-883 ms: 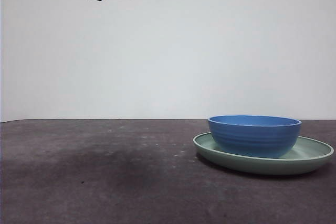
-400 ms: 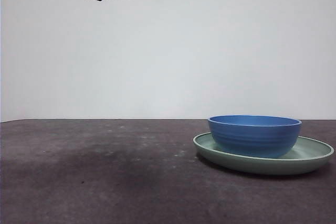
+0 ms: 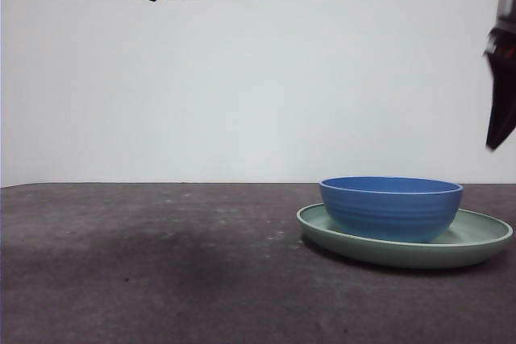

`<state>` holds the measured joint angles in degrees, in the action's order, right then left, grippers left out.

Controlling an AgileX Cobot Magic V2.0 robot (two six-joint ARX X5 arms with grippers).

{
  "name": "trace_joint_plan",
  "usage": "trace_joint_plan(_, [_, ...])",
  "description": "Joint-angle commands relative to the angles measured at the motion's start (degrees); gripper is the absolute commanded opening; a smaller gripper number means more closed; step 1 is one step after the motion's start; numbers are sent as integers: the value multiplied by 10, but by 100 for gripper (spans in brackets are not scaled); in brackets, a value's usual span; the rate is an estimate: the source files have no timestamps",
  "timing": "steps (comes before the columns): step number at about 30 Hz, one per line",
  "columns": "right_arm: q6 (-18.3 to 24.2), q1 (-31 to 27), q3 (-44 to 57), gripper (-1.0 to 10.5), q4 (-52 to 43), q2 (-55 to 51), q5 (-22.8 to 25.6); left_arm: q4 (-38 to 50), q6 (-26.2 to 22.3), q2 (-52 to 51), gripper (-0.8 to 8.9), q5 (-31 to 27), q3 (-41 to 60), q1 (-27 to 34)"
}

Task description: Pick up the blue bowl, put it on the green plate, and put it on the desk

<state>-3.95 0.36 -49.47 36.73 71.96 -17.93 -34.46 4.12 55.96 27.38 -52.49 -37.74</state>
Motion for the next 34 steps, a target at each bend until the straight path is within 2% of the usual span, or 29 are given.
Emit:
trace_joint_plan(1, [-6, 1, -10, 380, -24, 48, -3, 6, -7, 5, 189, 3, -4, -5])
trace_joint_plan(7, [-6, 3, -10, 377, -72, 122, -12, 6, -7, 5, 189, 3, -4, -5])
trace_joint_plan(11, [-6, 3, -10, 252, -98, 158, -31, 6, -7, 5, 189, 3, -4, -5])
trace_joint_plan(15, [-6, 3, -10, 204, -115, 181, -37, 6, -7, 5, 189, 3, -4, -5])
trace_joint_plan(26, [-6, 3, -10, 63, -131, 187, -35, 6, -7, 5, 189, 3, -4, -5])
trace_joint_plan(34, [-13, 3, -10, 48, -131, 187, -35, 6, -6, 5, 189, 3, -4, -5])
